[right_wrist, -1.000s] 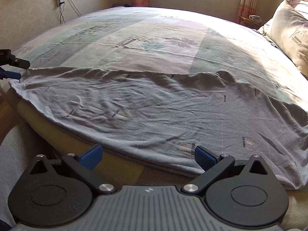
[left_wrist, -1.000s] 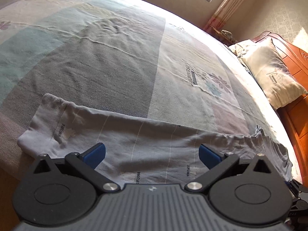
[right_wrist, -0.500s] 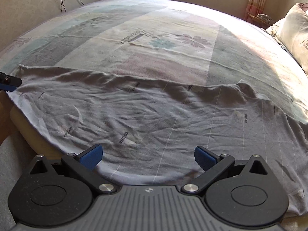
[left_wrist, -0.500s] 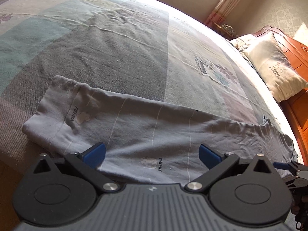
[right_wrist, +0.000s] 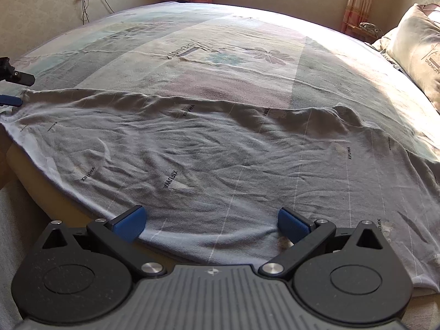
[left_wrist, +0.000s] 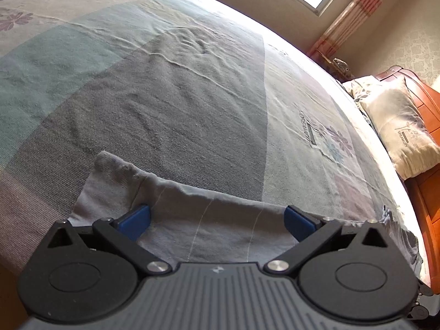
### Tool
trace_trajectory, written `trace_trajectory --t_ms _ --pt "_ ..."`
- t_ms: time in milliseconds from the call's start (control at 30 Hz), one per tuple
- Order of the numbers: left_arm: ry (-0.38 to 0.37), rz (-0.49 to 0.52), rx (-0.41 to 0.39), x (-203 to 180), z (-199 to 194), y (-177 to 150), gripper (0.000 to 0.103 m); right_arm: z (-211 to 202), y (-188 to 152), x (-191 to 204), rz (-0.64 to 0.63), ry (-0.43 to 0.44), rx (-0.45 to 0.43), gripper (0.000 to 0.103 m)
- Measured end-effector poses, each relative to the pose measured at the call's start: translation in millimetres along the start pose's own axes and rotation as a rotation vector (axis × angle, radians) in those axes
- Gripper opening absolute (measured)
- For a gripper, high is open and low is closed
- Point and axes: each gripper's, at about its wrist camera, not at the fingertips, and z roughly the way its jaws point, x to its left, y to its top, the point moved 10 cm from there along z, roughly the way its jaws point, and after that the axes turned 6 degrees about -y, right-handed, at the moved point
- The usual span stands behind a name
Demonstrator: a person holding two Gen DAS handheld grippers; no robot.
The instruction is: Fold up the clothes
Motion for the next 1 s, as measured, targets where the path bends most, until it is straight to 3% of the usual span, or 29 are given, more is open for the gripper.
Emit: trace_trajectory --t_ms 100,233,300,367,533,700,900,1000 --pt "-0.024 -0.035 -0.014 0.8 -5.7 -3.4 0.102 0.4 0.1 -0.1 0.001 0.0 0.0 0.103" --pt "-0.031 0.002 0.001 -16.3 -22.2 -18.4 0.102 0.4 0.1 0.3 0.003 -0.002 -0.003 0.103" --pt "-0.076 0.002 0.029 -25.2 -26.3 -33.8 0.102 0.3 -0.3 0.3 0.004 -0.002 -0.005 0.103" --pt "-0.058 -0.003 0.06 -23.7 -24.6 -50.3 0.102 0.1 -0.6 0.4 0.004 -0.003 -0.008 0.103" --pt "-0.011 0.058 0.035 -34.9 -31.1 -56.2 0.102 -0.2 -1.3 0.1 0.002 -0.002 -0.016 0.103" --pt "-0.003 0.277 0.06 -75.0 -19.4 -57.1 0.102 -0.8 -2.0 0.1 0.005 -0.004 -0.022 0.103" --pt "0.024 0.313 0.152 -84.5 12.8 -76.8 0.102 -0.9 -1.9 0.1 0.008 -0.004 -0.027 0.103" --pt "0.059 0.363 0.141 -86.6 12.7 -85.7 0.102 -0.8 -2.0 0.1 0.007 -0.004 -0.029 0.103"
